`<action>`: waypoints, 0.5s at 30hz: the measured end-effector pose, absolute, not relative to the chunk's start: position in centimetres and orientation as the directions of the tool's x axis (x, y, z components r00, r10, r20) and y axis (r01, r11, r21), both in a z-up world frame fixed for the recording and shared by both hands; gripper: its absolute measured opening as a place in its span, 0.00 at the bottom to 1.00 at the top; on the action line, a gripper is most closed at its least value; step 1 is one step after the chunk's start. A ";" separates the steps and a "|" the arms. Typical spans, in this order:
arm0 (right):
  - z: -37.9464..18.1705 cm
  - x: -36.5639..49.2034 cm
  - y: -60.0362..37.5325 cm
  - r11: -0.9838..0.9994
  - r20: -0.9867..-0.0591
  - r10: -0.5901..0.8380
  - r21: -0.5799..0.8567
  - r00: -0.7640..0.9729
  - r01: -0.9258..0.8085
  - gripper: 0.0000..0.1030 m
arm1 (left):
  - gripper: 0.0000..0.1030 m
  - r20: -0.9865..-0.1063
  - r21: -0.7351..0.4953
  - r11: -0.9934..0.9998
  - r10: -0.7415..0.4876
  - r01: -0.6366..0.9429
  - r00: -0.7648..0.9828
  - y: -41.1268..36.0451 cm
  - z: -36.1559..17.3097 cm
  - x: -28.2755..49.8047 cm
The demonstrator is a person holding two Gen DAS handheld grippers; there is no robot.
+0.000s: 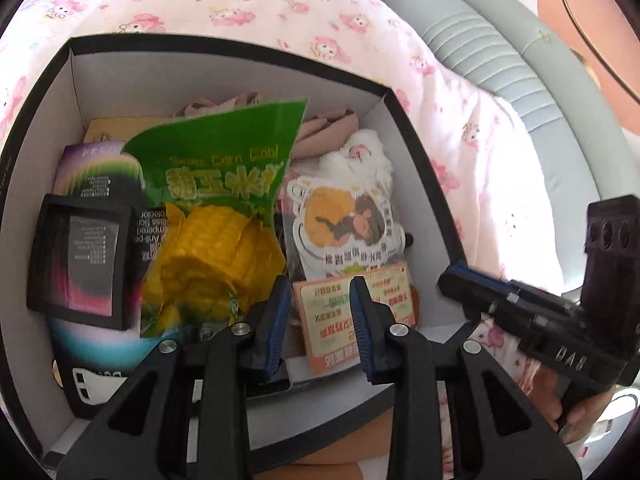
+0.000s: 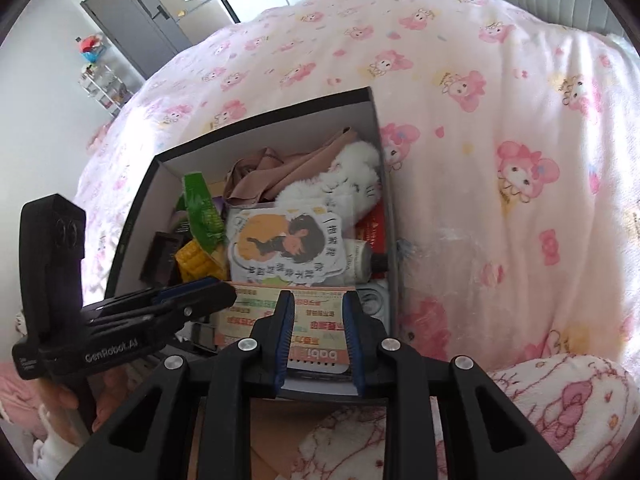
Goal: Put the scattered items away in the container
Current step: 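Lower the sticker and card into the box and open the left gripper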
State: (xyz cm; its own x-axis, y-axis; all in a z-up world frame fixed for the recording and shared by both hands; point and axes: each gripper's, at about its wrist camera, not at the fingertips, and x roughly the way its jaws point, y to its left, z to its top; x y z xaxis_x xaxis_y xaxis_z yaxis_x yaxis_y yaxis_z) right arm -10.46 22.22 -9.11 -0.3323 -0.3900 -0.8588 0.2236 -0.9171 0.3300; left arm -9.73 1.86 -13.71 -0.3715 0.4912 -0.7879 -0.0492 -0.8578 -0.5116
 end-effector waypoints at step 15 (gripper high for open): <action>-8.6 -9.7 21.8 -0.926 -0.872 -0.367 0.308 -0.324 0.221 0.22 | 0.27 -0.798 -0.461 -0.878 0.475 -0.132 -0.371 4.2 -13.5 -10.0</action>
State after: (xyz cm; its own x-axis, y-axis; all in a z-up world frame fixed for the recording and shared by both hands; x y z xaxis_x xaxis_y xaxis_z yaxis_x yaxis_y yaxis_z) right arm -9.74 21.84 -8.64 -0.3245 -0.3671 -0.8718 0.2207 -0.9256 0.3076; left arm -10.02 4.20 -13.47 -0.3712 0.4750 -0.7979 -0.1320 -0.8775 -0.4610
